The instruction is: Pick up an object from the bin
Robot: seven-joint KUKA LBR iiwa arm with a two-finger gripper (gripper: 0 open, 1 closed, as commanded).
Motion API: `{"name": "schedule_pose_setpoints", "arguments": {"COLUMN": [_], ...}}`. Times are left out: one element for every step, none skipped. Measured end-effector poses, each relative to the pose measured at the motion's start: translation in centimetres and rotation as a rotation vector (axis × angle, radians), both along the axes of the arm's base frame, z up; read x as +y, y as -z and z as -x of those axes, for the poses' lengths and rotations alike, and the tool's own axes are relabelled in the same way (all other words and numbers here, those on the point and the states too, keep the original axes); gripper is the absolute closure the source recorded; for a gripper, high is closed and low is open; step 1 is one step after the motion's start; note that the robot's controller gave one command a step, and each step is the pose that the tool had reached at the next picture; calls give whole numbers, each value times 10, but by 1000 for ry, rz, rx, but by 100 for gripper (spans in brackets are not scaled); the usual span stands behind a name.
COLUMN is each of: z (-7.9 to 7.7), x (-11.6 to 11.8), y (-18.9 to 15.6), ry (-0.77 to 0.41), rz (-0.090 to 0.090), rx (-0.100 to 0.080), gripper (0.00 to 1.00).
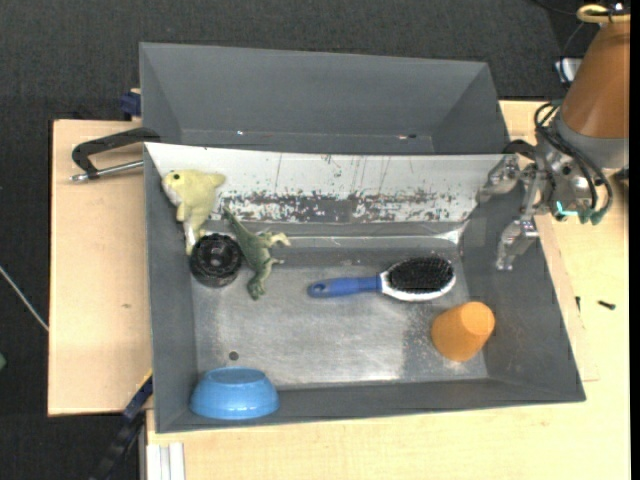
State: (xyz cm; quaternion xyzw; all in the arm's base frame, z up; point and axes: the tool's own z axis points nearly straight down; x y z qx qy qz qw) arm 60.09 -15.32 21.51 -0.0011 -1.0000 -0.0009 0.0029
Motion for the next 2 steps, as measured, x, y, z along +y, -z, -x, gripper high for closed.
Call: {"name": "schedule_pose_setpoints", "arguments": {"z": [9, 9], "x": [89, 112], "y": [143, 113], "ry": [-181, -369], "rz": [1, 1], "rx": [-13, -16], "gripper": [0, 0]}}
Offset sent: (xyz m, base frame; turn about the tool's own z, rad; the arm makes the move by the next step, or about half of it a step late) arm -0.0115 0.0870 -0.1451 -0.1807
